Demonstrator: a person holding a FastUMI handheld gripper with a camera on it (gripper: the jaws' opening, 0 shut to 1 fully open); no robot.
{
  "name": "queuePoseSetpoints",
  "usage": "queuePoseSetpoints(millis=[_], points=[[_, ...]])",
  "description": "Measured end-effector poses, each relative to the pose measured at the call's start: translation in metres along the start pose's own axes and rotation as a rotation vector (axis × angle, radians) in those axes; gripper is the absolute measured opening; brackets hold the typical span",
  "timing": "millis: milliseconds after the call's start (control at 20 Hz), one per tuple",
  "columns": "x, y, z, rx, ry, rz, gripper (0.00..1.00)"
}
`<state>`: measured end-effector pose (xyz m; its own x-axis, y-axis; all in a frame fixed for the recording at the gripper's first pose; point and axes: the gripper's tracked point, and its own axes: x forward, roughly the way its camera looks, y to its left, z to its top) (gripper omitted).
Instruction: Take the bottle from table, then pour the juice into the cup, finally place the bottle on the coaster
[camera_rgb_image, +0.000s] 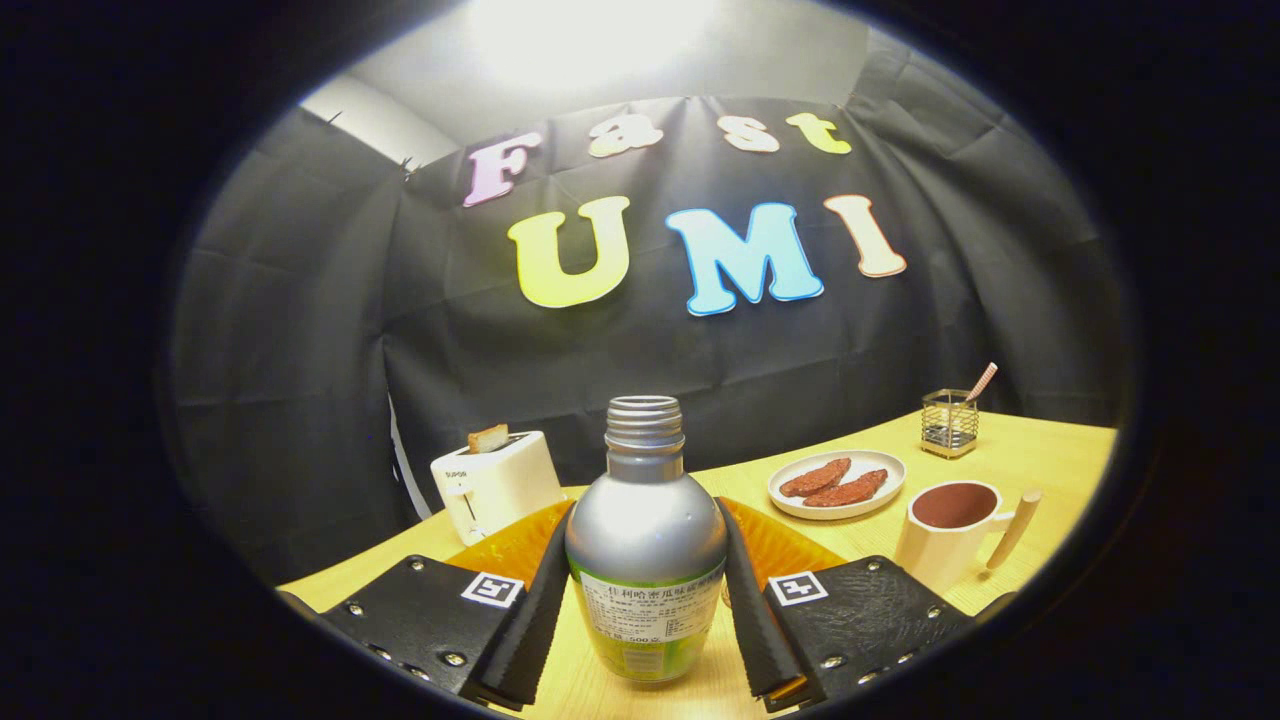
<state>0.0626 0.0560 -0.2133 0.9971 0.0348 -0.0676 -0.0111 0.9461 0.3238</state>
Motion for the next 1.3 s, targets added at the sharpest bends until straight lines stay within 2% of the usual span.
queuePoseSetpoints(millis=[150, 450, 700, 950, 1300], points=[[0.004, -0.012, 0.005, 0.086, 0.005, 0.011, 0.75], [0.007, -0.033, 0.008, 0.334, 0.02, 0.036, 0.74], [0.012, -0.054, 0.007, 0.436, 0.039, 0.013, 0.74], [0.01, -0.059, 0.014, 0.621, 0.035, 0.045, 0.74], [0.008, -0.069, 0.014, 0.845, 0.012, 0.044, 0.74]])
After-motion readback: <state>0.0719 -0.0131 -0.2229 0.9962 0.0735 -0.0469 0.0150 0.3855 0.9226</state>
